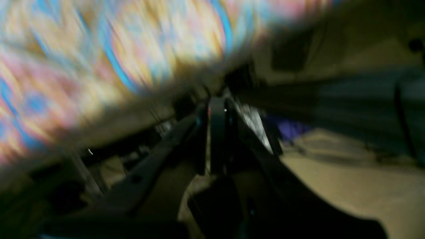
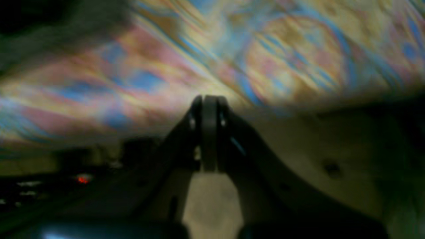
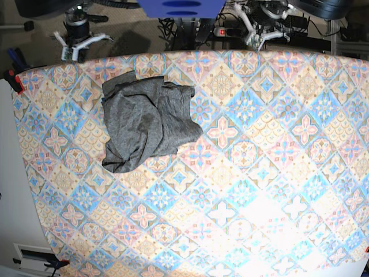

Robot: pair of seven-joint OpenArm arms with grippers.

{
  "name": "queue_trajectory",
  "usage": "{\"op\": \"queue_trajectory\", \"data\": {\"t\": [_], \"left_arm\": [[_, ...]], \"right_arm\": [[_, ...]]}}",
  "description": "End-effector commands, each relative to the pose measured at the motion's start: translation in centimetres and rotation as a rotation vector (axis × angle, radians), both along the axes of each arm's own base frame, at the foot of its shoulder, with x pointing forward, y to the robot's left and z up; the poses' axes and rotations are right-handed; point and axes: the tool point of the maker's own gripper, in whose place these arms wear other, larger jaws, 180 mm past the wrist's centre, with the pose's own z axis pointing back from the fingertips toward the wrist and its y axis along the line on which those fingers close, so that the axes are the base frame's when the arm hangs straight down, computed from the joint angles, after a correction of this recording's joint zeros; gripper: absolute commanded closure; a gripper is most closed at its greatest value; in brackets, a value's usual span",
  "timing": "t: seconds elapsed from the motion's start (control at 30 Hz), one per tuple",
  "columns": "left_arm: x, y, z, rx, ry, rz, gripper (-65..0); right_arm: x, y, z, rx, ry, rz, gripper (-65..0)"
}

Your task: Layout the t-shirt on the table in an organized manner, then fold the t-shirt properly

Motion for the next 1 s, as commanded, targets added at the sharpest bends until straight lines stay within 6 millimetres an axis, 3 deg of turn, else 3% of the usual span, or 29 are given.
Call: {"op": "queue_trajectory", "data": {"t": [0.0, 0.13, 0.27, 0.37, 0.47, 0.53, 0.63, 0.73, 0.83, 0.97], "left_arm": [[-1.4, 0.4, -0.9, 0.003, 0.044, 0.003, 0.0], [-4.9, 2.9, -5.9, 0.019, 0.175, 0.065, 0.0], [-8.2, 3.7, -10.8, -0.062, 0.237, 0.145, 0.0], [-9.5, 3.9, -13.8, -0.114, 0.278, 0.211, 0.0], [-10.4, 3.9, -16.4, -0.155, 0.312, 0.285, 0.0], [-10.6, 3.7, -18.1, -0.167, 0.335, 0.314, 0.0], [-10.9, 4.4, -20.1, -0.147, 0.382, 0.314, 0.0], [-10.3, 4.6, -21.5, -0.159, 0.410, 0.352, 0.0], [-9.3, 6.5, -22.3, -0.097, 0.414, 0.383, 0.0], [-6.1, 9.0, -23.1, 0.053, 0.382, 0.262, 0.0]], "right_arm": [[-1.0, -0.4, -0.5, 0.003, 0.018, -0.009, 0.0], [-4.9, 0.5, -4.7, 0.090, 0.134, -0.063, 0.0], [-9.3, 1.9, -8.5, 0.178, 0.219, -0.119, 0.0], [-12.0, 0.9, -10.5, 0.195, 0.279, -0.136, 0.0], [-10.9, 1.2, -12.9, 0.248, 0.294, -0.163, 0.0], [-8.9, -0.1, -13.9, 0.255, 0.285, -0.166, 0.0], [-8.7, -1.3, -15.2, 0.271, 0.318, -0.184, 0.0], [-9.1, 0.1, -16.9, 0.336, 0.362, -0.217, 0.0], [-9.5, 2.4, -18.4, 0.410, 0.402, -0.248, 0.0], [-8.9, 5.4, -19.8, 0.484, 0.401, -0.276, 0.0]]}}
